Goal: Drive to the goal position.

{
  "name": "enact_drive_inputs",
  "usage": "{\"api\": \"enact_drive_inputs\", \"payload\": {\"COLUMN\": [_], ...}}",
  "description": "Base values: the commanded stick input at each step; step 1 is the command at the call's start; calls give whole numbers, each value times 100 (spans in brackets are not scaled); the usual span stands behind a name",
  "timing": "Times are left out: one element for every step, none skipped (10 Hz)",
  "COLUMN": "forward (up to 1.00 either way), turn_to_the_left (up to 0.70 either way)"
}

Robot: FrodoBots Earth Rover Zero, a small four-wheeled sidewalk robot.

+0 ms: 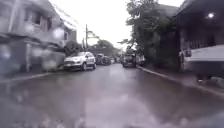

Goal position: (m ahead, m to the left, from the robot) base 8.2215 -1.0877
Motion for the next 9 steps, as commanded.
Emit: {"api": "enact_drive_inputs", "payload": {"forward": [100, 100, 100, 100, 100, 100, 100, 100, 100], "turn_to_the_left": [0, 0, 0, 0, 0, 0, 0, 0, 0]}}
